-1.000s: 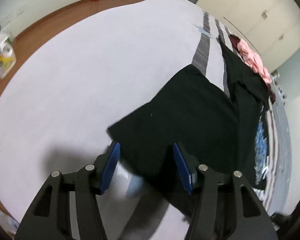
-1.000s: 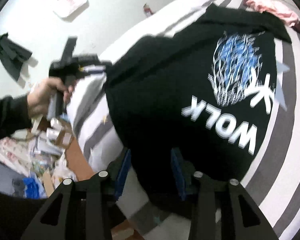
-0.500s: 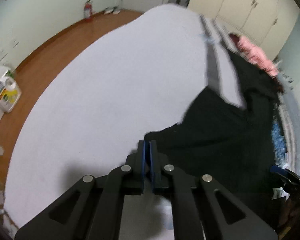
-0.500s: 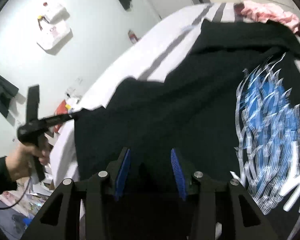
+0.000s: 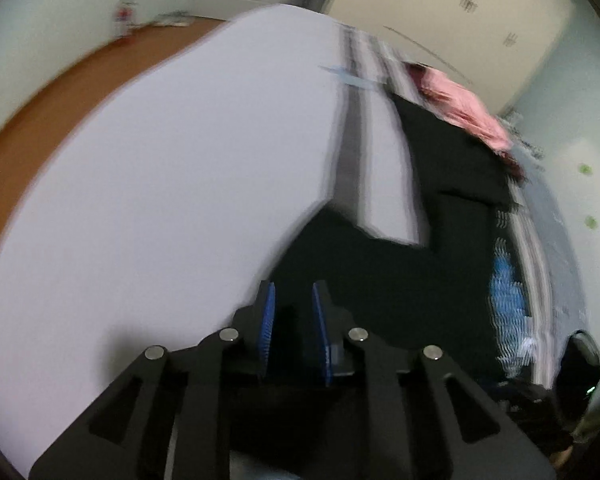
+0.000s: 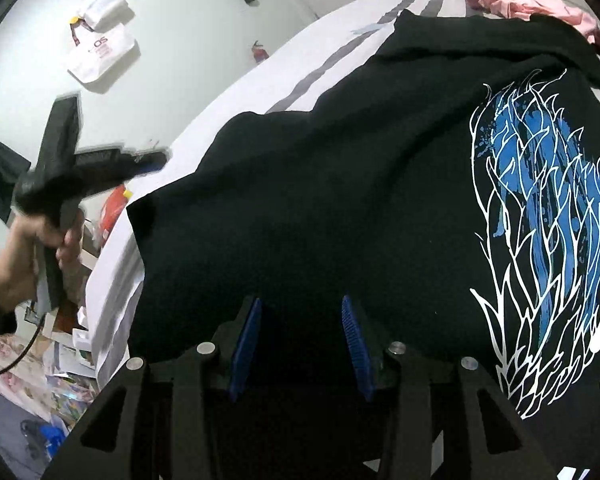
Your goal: Fold clothes
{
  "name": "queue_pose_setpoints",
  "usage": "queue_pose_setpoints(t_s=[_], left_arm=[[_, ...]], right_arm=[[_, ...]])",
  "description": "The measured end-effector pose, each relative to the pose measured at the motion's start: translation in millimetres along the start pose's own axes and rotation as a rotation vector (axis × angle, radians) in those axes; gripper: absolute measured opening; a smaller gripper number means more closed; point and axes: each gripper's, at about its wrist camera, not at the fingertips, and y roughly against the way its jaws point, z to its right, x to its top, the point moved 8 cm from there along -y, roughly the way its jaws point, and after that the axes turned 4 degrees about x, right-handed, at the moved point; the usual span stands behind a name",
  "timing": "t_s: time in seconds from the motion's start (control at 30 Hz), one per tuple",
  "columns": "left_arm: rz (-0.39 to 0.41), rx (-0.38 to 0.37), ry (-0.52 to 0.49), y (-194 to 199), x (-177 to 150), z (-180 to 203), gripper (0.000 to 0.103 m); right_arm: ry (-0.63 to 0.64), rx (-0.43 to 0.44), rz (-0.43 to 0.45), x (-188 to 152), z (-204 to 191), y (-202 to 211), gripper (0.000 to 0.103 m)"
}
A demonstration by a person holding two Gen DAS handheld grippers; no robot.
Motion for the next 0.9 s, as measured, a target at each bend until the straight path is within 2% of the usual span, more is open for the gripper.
queue_pose_setpoints(t_s=[0.07,0.13,0.17,0.27,0.33,0.37,0.43,0.53,0.6,0.63,0.7,0.77,0.8,0.87,0.9], left_arm=[[-0.025,-0.04,-0.075,-21.0,4.8,26.9,0.017],[-0.033,0.021,-0.161,-44.6,8.9,37.3,0.017],[-0.041,0.075,-0.182,-56.0,10.6,31.9,0.017],[0.012,0.214,-0.104,-61.3,26.5,-8.3,0.017],[0.053,0.3,0.013,-52.5,38.9,-47.2,0.017],[0.062,0.285,0.066,-46.5,41.0,-56.7,0.017],[0.091,0.23,0.066,-30.6,42.6,-49.3,0.017],[0.1,0.096,-0.037,-7.7,27.7,-9.8,0.017],[0.073,0.02,-0.069,2.0,5.5,6.0,0.018],[0.043,0.009,-0.089,3.2,-10.5,11.2,0.019],[-0.022,0.068,-0.115,-11.7,-30.7,0.1,0.019],[-0.062,0.124,-0.117,-21.5,-49.0,-21.6,0.013],[-0.055,0.161,-0.116,-19.2,-46.0,-30.0,0.006],[-0.038,0.248,-0.115,-13.1,-35.5,-45.8,0.004],[-0.029,0.306,-0.102,-9.0,-28.1,-55.2,0.007]], right_arm=[[0.004,-0.003,0.003,-0.5,-0.3,-1.3,0.038],[-0.001,-0.001,0.008,-1.6,0.6,-2.0,0.037],[-0.003,-0.001,0.009,-3.1,1.1,-1.3,0.036],[-0.003,0.001,0.013,-9.5,2.9,2.8,0.036],[-0.003,0.001,0.016,-13.2,3.7,5.8,0.036],[-0.002,0.0,0.017,-14.8,4.3,7.6,0.036],[0.002,-0.006,0.016,-16.4,4.2,9.9,0.036],[0.001,-0.02,0.011,-17.9,3.1,11.7,0.036],[-0.008,-0.031,0.005,-17.8,2.1,12.2,0.036],[-0.015,-0.037,0.002,-17.0,1.7,12.1,0.036],[-0.026,-0.05,-0.006,-15.1,1.4,11.1,0.036],[-0.032,-0.067,-0.017,-14.8,-0.3,11.7,0.036],[-0.037,-0.076,-0.022,-14.8,-0.6,12.3,0.036],[-0.057,-0.093,-0.03,-14.7,1.5,16.5,0.036],[-0.071,-0.1,-0.03,-14.3,4.1,20.5,0.036]])
